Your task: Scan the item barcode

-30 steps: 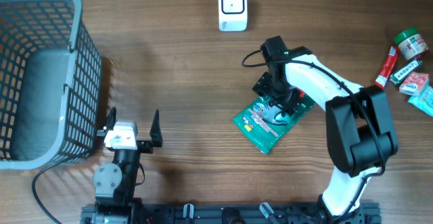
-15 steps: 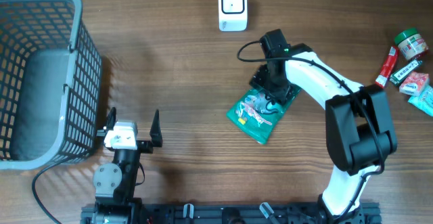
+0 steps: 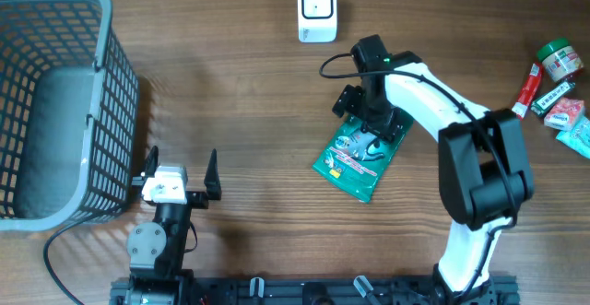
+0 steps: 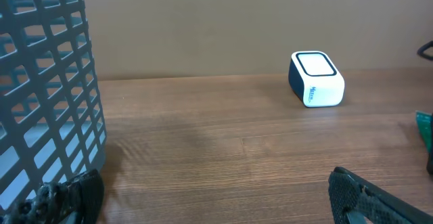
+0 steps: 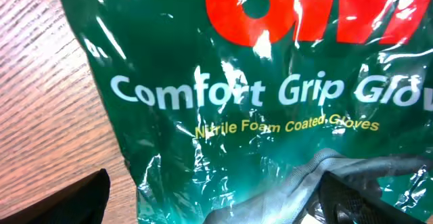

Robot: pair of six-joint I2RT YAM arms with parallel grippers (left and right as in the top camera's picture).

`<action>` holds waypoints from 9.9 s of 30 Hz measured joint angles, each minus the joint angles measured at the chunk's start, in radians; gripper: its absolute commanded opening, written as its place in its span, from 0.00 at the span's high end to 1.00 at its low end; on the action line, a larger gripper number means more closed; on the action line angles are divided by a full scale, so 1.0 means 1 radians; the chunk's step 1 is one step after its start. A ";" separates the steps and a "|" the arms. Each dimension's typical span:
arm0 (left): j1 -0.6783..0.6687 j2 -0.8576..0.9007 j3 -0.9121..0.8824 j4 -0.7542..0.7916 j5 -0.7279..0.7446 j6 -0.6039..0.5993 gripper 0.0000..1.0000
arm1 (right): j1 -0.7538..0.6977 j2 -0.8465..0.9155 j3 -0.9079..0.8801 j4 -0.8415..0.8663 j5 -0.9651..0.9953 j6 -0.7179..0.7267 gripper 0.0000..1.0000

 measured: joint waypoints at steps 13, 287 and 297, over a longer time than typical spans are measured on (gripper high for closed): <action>0.000 0.000 0.000 0.000 0.000 0.000 0.00 | 0.005 0.071 0.072 -0.069 0.042 0.044 0.85; 0.000 0.000 0.000 0.000 0.000 0.000 0.00 | -0.361 -0.333 -0.097 -0.549 -0.071 -0.016 0.96; 0.000 0.000 0.000 0.000 0.000 0.000 0.00 | -0.361 -0.335 -0.010 -0.721 -0.584 0.205 0.96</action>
